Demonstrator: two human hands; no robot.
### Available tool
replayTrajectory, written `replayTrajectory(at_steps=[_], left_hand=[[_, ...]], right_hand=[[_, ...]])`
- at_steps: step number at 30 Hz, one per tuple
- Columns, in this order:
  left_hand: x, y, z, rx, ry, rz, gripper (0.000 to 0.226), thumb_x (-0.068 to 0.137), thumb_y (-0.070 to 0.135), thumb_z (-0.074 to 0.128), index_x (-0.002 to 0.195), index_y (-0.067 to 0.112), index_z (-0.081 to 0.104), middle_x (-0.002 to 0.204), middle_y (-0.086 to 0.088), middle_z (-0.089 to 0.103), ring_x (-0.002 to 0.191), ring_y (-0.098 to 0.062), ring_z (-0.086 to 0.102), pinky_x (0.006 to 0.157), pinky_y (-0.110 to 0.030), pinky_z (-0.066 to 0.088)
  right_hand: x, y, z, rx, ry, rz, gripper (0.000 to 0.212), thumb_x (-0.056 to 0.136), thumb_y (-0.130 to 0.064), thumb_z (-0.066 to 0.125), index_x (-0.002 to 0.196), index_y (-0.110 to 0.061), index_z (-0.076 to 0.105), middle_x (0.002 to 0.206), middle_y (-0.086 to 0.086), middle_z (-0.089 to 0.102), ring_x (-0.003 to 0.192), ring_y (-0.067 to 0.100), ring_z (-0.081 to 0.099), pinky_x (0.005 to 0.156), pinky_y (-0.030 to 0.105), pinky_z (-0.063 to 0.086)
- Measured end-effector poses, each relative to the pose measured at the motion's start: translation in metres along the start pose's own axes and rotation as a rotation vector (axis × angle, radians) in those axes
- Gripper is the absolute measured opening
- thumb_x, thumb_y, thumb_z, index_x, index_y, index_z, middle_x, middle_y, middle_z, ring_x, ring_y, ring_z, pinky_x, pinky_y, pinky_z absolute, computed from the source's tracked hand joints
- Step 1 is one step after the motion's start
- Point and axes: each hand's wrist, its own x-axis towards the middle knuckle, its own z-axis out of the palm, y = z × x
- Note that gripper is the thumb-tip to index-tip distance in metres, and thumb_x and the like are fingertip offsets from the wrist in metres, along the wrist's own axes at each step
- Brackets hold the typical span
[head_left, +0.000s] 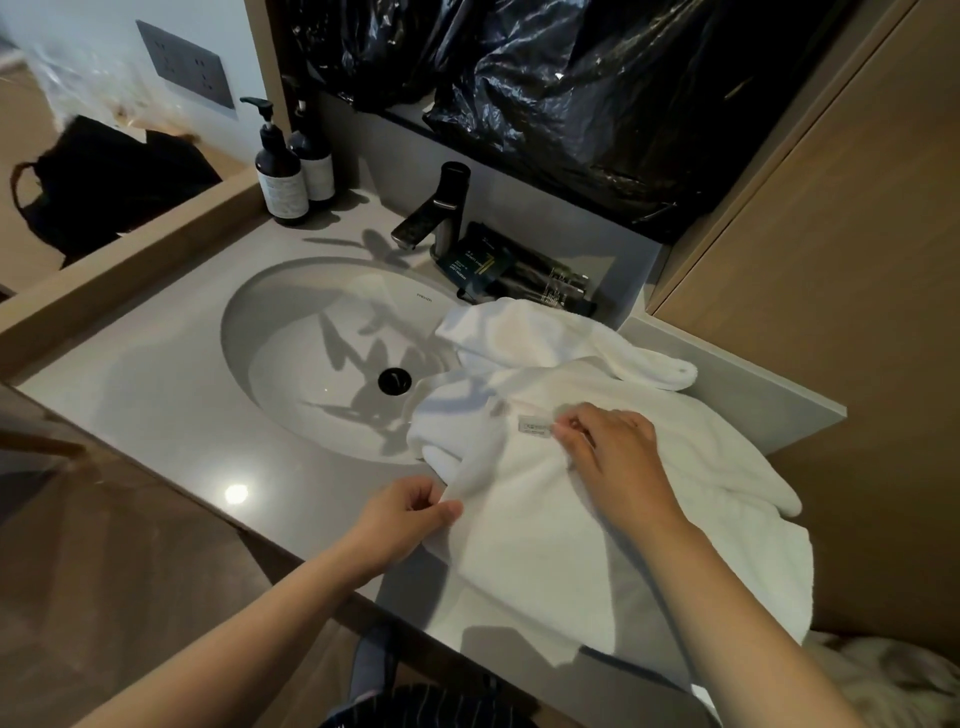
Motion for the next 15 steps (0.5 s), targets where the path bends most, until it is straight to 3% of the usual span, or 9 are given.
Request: replayTrajectory(at_steps=[3,6,9,15], left_hand=[[0.0,0.005,0.003,0.028,0.009,0.008,0.034,0.094,0.023,0.059,0.09,-0.011,0.059,0.092,-0.022,0.065,0.087,-0.037,0.062,0.085,-0.046,0.05],[-0.001,0.014,0.005,0.048,0.014,0.042,0.033,0.096,0.03,0.055,0.098,-0.002,0.065,0.098,-0.015,0.068,0.092,-0.03,0.066,0.089,-0.046,0.053],[0.007,0.029,0.01,0.092,0.091,0.073,0.043,0.097,0.041,0.049,0.093,0.001,0.066,0.093,-0.018,0.068,0.087,-0.033,0.065,0.086,-0.048,0.052],[0.03,0.044,0.018,0.205,0.307,0.084,0.044,0.095,0.036,0.055,0.081,-0.006,0.062,0.081,-0.02,0.065,0.08,-0.034,0.063,0.075,-0.046,0.051]], right_hand=[[-0.031,0.031,-0.011,-0.051,0.117,0.07,0.016,0.101,-0.029,0.049,0.104,-0.025,0.064,0.096,-0.01,0.068,0.092,0.013,0.059,0.103,0.039,0.034],[-0.049,0.054,-0.018,-0.068,0.184,0.147,0.018,0.101,-0.027,0.048,0.106,-0.023,0.065,0.096,-0.012,0.062,0.09,0.007,0.051,0.101,0.033,0.03],[-0.052,0.061,-0.02,-0.061,0.197,0.149,0.018,0.102,-0.027,0.046,0.106,-0.024,0.063,0.097,-0.014,0.057,0.092,0.008,0.049,0.096,0.029,0.029],[-0.075,0.077,-0.019,-0.052,0.241,0.273,0.027,0.101,-0.032,0.041,0.116,-0.024,0.061,0.111,-0.005,0.058,0.104,0.016,0.051,0.098,0.035,0.034]])
